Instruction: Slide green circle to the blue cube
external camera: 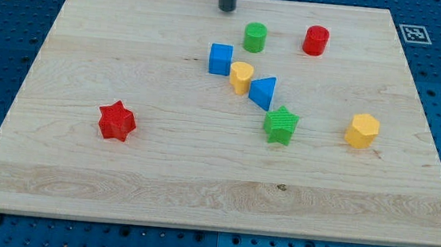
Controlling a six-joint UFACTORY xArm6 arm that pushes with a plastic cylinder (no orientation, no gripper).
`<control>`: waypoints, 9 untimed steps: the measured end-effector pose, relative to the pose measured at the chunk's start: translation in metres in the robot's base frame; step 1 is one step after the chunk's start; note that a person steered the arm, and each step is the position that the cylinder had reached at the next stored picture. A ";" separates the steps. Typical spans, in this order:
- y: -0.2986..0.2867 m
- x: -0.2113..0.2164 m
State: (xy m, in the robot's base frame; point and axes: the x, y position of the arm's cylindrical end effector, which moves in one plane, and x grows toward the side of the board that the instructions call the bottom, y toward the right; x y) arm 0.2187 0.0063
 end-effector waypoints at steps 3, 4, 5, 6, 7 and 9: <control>0.096 0.083; 0.085 0.095; 0.057 0.095; 0.034 0.095; 0.014 0.093; 0.041 0.078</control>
State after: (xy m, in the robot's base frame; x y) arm 0.2967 0.0472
